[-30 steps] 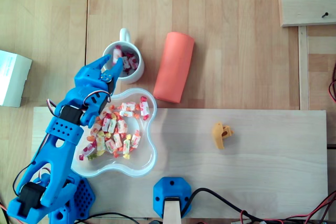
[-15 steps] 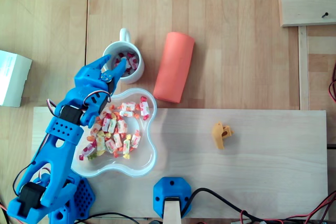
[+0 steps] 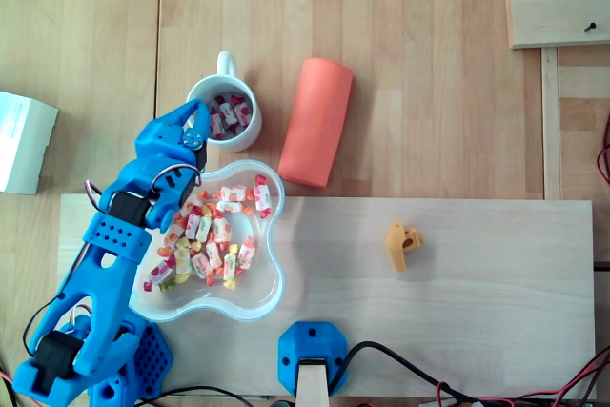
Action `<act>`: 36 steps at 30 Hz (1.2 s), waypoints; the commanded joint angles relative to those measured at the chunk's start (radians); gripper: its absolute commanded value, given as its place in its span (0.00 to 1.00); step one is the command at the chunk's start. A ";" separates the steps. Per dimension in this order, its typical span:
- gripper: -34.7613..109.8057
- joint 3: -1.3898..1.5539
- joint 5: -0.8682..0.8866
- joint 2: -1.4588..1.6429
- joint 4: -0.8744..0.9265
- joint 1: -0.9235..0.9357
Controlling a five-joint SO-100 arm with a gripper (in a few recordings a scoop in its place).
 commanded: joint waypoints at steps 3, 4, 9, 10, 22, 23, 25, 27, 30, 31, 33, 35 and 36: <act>0.22 -0.058 0.011 0.048 0.008 0.011; 0.22 -0.060 0.011 0.060 0.008 0.011; 0.22 -0.037 0.011 0.212 0.029 0.009; 0.22 -0.026 0.011 0.252 0.052 0.008; 0.23 0.276 -0.761 0.744 0.279 -0.003; 0.23 0.302 -0.890 0.744 0.224 -0.012; 0.23 0.350 -1.124 0.758 0.089 -0.051; 0.23 0.393 -1.330 0.767 -0.028 -0.110; 0.22 0.460 -1.589 0.839 -0.146 -0.192; 0.22 0.479 -1.663 0.887 -0.161 -0.218; 0.23 0.518 -1.773 1.022 -0.163 -0.273; 0.23 0.565 -1.827 1.190 -0.163 -0.327; 0.23 0.592 -1.838 1.272 -0.164 -0.351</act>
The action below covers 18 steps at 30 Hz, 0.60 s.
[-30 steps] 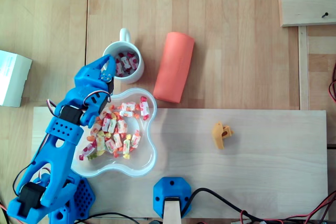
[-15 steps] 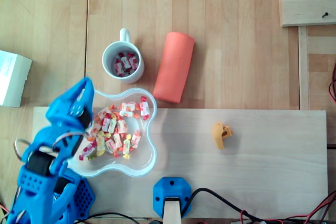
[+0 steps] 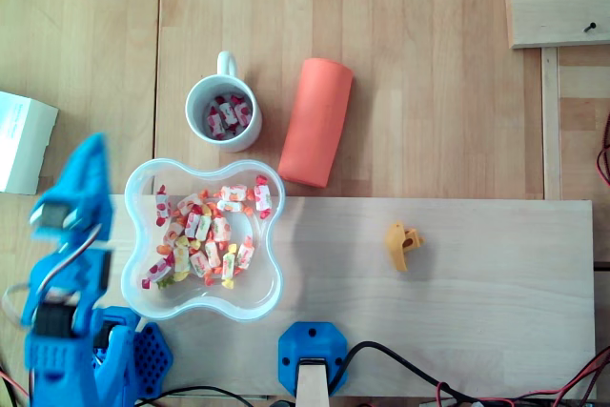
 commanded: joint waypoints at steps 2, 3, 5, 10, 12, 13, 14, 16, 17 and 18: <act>0.23 0.101 -0.063 0.314 -0.031 -0.118; 0.23 0.140 -0.078 0.376 -0.032 -0.150; 0.22 0.212 -0.075 0.479 -0.034 -0.193; 0.22 0.227 -0.064 0.477 -0.044 -0.219; 0.22 0.229 -0.064 0.483 -0.052 -0.219; 0.22 0.229 -0.064 0.483 -0.054 -0.219; 0.22 0.229 -0.064 0.483 -0.055 -0.219; 0.22 0.230 -0.064 0.483 -0.055 -0.219; 0.22 0.233 -0.064 0.483 -0.055 -0.219; 0.22 0.233 -0.064 0.483 -0.054 -0.219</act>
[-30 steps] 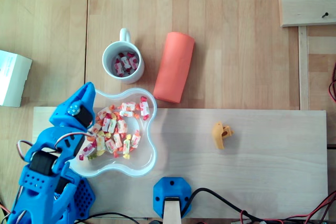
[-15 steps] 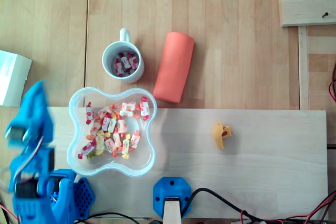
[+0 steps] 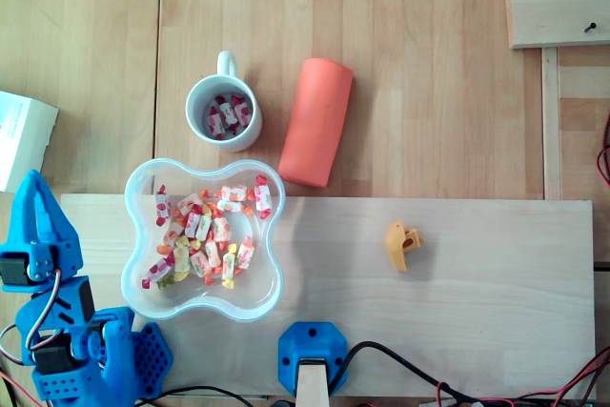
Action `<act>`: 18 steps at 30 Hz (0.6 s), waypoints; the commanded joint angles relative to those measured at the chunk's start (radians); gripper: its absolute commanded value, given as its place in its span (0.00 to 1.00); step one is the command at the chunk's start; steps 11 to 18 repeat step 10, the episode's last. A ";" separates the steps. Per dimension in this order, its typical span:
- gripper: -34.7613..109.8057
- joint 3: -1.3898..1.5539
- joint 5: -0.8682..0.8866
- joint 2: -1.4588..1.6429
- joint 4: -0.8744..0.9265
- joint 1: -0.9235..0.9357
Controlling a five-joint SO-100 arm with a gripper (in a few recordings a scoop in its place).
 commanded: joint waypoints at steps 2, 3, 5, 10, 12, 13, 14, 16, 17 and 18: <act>0.22 0.003 -0.003 0.052 -0.012 -0.020; 0.22 0.003 -0.003 0.052 -0.012 -0.021; 0.22 0.003 -0.003 0.052 -0.012 -0.021; 0.22 0.006 -0.003 0.052 0.000 -0.034; 0.22 0.006 -0.003 0.052 0.000 -0.034; 0.22 0.006 -0.003 0.052 0.000 -0.034; 0.22 0.006 -0.003 0.052 0.000 -0.034; 0.22 0.006 -0.003 0.052 0.000 -0.034; 0.22 0.006 -0.003 0.052 0.000 -0.034; 0.22 0.006 -0.003 0.052 0.000 -0.034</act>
